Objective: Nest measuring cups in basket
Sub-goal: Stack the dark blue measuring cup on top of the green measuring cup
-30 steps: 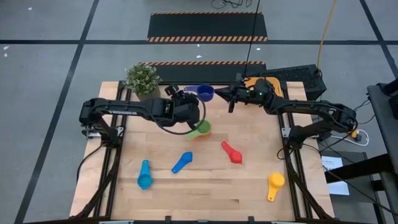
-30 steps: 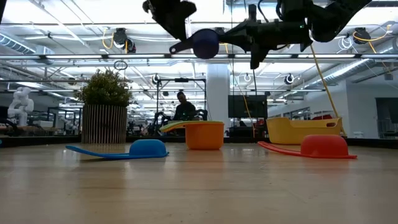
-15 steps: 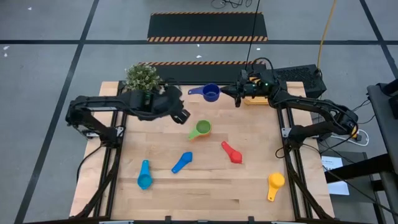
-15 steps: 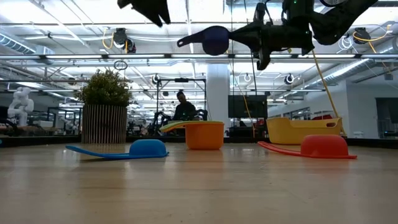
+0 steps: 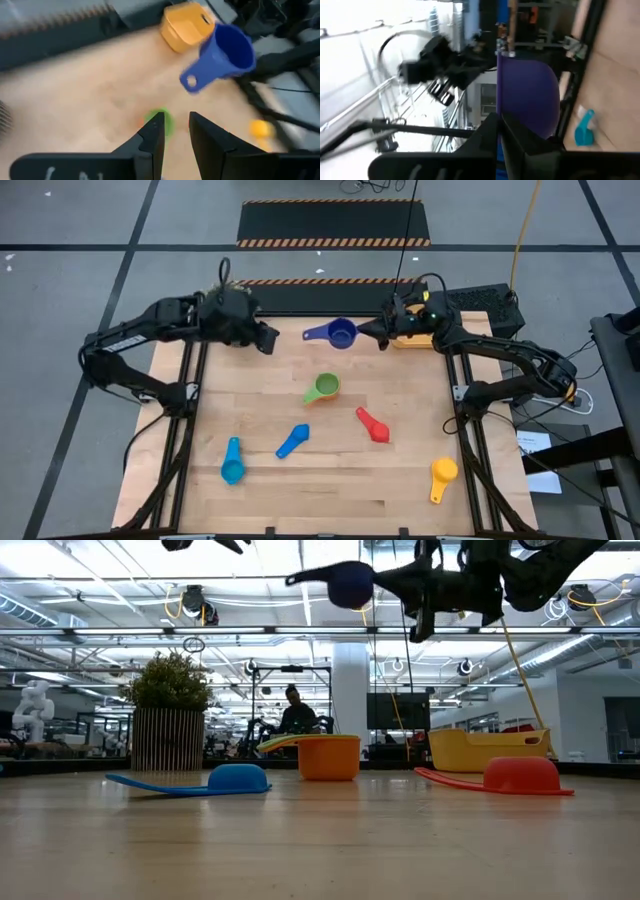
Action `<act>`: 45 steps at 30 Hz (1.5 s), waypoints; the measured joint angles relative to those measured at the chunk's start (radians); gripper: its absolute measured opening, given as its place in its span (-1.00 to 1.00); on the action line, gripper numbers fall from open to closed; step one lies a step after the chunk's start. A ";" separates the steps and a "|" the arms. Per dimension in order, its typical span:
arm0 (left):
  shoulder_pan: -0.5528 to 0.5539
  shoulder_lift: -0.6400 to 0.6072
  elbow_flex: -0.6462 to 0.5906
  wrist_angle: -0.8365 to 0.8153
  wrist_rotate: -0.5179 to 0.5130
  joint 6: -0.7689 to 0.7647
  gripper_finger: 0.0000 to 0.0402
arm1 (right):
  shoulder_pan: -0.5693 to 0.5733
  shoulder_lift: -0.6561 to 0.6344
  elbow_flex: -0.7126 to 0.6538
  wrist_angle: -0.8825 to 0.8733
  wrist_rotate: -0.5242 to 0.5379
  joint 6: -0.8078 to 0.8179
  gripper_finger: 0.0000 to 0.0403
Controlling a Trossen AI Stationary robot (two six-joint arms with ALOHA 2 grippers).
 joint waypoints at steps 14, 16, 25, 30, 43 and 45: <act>0.131 0.011 -0.007 0.278 0.219 -0.228 -0.40 | 0.022 0.000 0.000 0.296 0.046 -0.013 -1.00; 0.137 0.011 -0.016 0.321 0.222 -0.247 -0.30 | 0.022 -0.001 0.000 0.299 0.045 -0.014 -1.00; 0.120 0.012 -0.063 0.411 0.228 -0.293 0.18 | 0.022 -0.001 0.000 0.297 0.044 -0.036 -1.00; 0.094 0.012 -0.127 0.570 0.227 -0.310 0.26 | 0.022 -0.001 0.000 0.297 0.043 -0.037 -1.00; 0.049 0.012 -0.353 0.964 0.208 -0.380 0.16 | 0.015 -0.001 0.000 0.297 0.042 -0.037 -1.00; 0.046 0.013 -0.363 0.973 0.208 -0.383 0.04 | 0.009 -0.001 0.000 0.296 0.042 -0.037 -1.00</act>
